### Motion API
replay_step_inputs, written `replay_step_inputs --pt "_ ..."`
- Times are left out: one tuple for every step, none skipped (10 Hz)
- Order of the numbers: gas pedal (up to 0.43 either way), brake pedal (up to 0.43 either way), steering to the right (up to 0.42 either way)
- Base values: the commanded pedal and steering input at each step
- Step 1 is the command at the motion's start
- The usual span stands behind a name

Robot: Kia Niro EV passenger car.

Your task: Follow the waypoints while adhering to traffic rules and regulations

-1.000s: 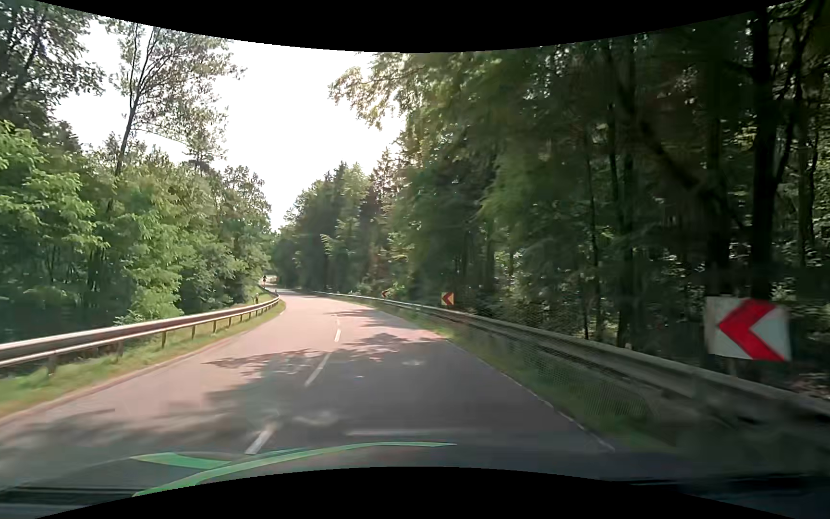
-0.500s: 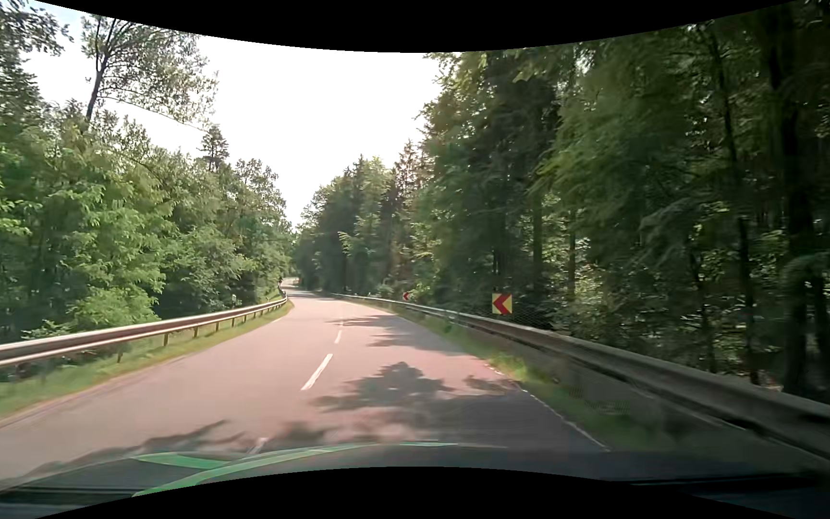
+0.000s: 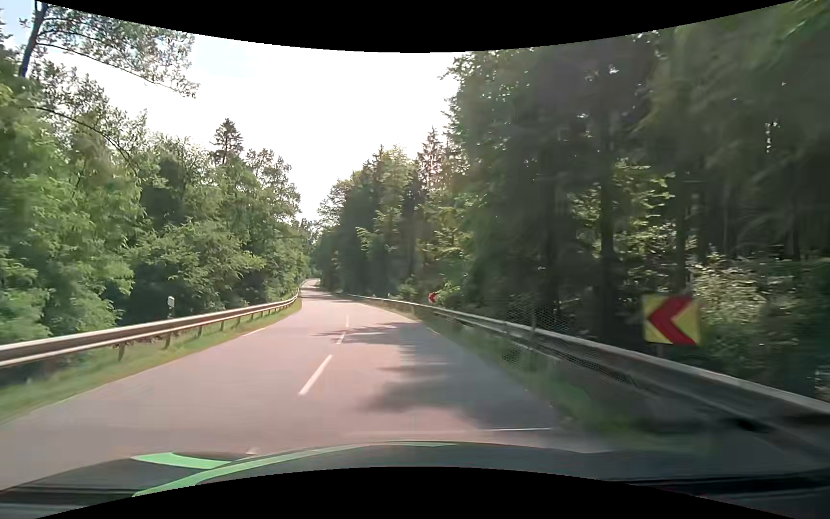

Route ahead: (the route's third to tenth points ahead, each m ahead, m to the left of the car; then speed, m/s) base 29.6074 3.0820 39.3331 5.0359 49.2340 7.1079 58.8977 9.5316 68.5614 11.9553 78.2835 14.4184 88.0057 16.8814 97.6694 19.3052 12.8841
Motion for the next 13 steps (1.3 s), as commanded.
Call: replay_step_inputs --pt "0.087 0.0 -0.039" --pt "0.087 0.0 -0.038" --pt "0.087 0.0 -0.037" --pt "0.087 0.0 -0.034" --pt "0.087 0.0 -0.033" --pt "0.087 0.0 -0.03" --pt "0.087 0.0 -0.029" --pt "0.087 0.0 -0.029" --pt "0.087 0.0 -0.028" --pt "0.087 0.0 -0.029" --pt "0.087 0.0 -0.028" --pt "0.087 0.0 -0.026" --pt "0.087 0.0 -0.023"
